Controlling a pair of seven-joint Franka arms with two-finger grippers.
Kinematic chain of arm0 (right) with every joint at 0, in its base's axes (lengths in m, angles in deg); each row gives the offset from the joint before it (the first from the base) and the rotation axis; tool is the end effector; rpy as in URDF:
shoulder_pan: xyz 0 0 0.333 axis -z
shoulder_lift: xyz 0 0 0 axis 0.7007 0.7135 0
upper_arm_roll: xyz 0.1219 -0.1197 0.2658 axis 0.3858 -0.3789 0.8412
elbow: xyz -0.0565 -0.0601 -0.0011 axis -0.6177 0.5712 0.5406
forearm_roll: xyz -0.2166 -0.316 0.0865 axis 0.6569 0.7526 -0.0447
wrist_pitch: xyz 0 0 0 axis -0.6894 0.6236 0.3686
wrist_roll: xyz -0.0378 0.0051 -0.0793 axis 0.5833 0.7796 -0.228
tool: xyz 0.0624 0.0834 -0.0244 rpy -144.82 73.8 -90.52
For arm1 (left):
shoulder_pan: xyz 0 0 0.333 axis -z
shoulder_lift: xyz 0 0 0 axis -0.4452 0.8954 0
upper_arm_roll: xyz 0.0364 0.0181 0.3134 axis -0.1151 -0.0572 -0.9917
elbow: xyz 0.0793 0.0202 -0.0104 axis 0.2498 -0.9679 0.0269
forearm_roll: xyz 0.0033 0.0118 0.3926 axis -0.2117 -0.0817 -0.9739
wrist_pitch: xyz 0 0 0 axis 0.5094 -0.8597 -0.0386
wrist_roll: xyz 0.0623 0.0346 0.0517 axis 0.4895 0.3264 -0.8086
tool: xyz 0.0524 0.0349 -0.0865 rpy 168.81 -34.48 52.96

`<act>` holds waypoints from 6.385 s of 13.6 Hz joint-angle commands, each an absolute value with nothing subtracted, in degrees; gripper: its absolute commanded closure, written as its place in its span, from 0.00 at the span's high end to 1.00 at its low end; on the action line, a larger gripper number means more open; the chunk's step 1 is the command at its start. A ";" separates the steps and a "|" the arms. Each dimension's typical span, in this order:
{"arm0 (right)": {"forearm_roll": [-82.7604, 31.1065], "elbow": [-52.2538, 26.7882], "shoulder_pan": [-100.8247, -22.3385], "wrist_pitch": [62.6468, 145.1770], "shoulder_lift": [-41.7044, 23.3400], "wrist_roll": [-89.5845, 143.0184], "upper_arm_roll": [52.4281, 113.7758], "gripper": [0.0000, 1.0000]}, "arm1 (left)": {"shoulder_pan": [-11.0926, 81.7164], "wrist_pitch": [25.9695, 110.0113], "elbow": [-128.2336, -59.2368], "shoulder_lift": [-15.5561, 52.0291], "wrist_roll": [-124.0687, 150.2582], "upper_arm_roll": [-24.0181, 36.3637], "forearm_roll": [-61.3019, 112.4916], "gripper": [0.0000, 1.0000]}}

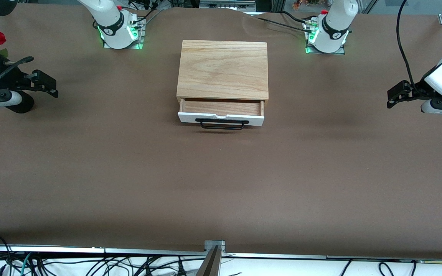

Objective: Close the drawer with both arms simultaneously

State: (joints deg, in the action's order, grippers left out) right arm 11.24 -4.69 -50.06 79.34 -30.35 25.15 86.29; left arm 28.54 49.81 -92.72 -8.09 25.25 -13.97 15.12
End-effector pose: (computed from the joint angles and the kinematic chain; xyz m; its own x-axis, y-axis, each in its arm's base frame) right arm 0.5661 0.0330 0.5965 0.9842 0.1721 -0.0406 0.1722 -0.9851 -0.0007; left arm 0.5600 0.0006 0.5740 0.9942 -0.1066 0.0131 -0.1063 -0.9940 -0.0267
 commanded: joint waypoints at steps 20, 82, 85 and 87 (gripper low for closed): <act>-25.23 -4.50 -58.71 93.83 -10.78 25.33 87.85 1.00 | 27.93 51.36 -91.75 0.95 24.91 -2.76 25.11 1.00; -17.69 -12.60 -62.59 88.06 -19.09 18.30 76.17 1.00 | 33.92 63.71 -97.65 -0.43 -1.47 3.07 20.12 1.00; 0.68 -12.68 -62.76 87.52 -27.88 24.08 76.42 1.00 | 32.69 57.63 -97.38 -4.91 12.11 -3.87 20.12 1.00; 9.05 -12.50 -62.76 87.87 -30.96 25.42 76.86 1.00 | 31.80 56.48 -97.30 -6.32 20.47 -9.92 19.94 1.00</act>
State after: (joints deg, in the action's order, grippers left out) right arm 2.28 -11.50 -62.44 88.07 -27.08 22.93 76.13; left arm 32.49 57.84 -96.59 -4.43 13.26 -5.67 21.03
